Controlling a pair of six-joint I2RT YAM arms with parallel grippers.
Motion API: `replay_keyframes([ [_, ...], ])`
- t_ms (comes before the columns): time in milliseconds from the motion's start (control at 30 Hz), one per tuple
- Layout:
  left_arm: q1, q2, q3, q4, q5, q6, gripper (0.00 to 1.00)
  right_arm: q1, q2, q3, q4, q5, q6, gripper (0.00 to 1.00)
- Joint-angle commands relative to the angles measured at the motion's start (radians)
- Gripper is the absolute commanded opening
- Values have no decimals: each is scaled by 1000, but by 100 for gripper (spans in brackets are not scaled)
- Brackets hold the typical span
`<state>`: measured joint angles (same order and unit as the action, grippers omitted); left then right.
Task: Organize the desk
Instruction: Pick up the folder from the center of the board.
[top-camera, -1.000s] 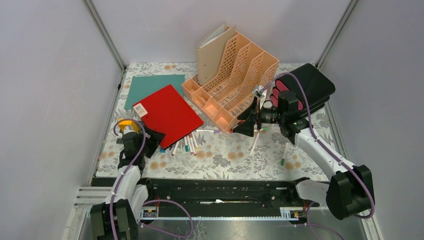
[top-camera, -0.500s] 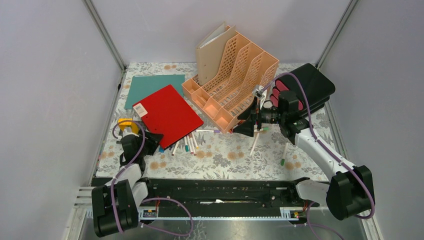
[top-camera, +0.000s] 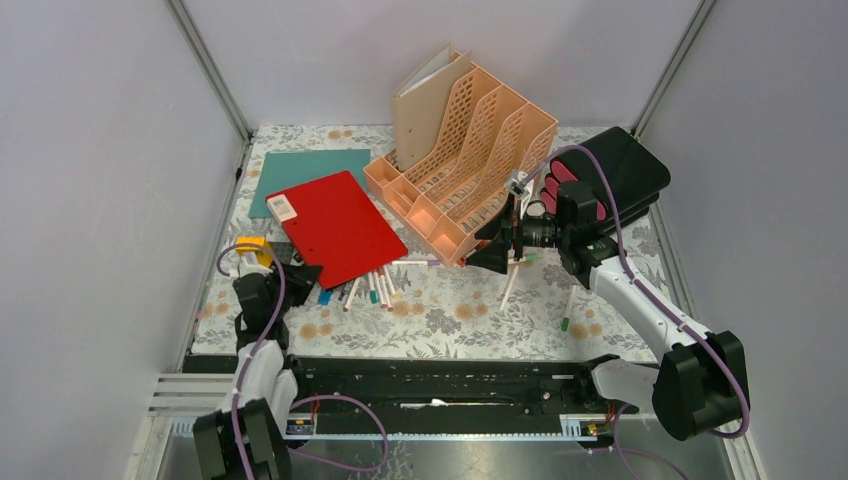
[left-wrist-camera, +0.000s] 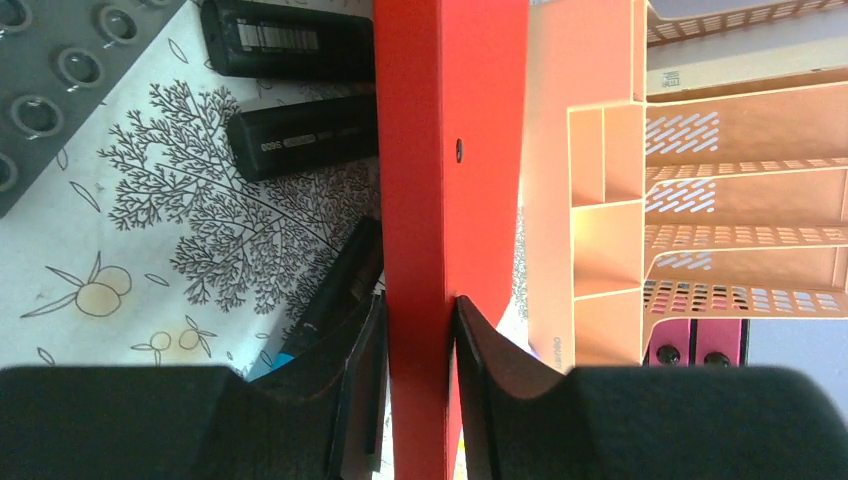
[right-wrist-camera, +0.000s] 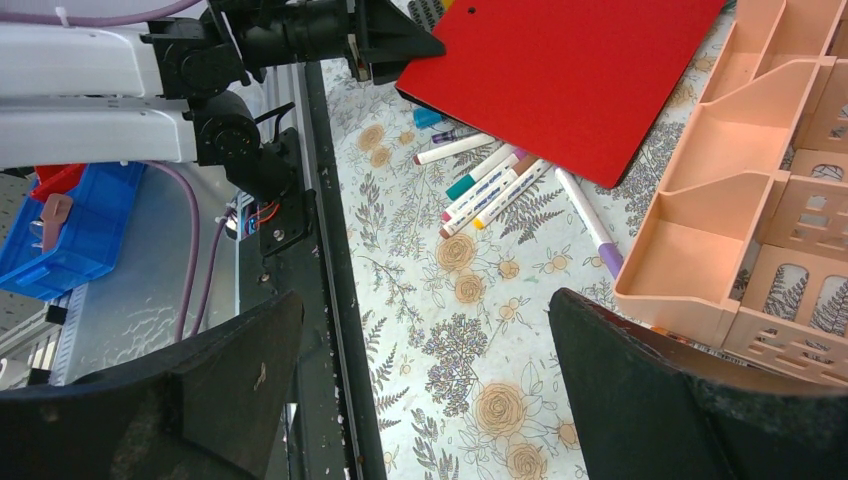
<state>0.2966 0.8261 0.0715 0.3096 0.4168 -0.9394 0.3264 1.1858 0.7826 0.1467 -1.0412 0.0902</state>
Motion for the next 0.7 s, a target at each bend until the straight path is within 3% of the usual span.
replay_keyframes([
  [0,8,-130,67,-136,20,36,0,6,-27,38,4,-29,-14,100],
  [167,8,-185,132,-201,57,13,0,6,-28,38,5,-36,-14,100],
  [667,8,-208,245,-131,133,-195,0,7,-21,39,5,-47,-15,100],
])
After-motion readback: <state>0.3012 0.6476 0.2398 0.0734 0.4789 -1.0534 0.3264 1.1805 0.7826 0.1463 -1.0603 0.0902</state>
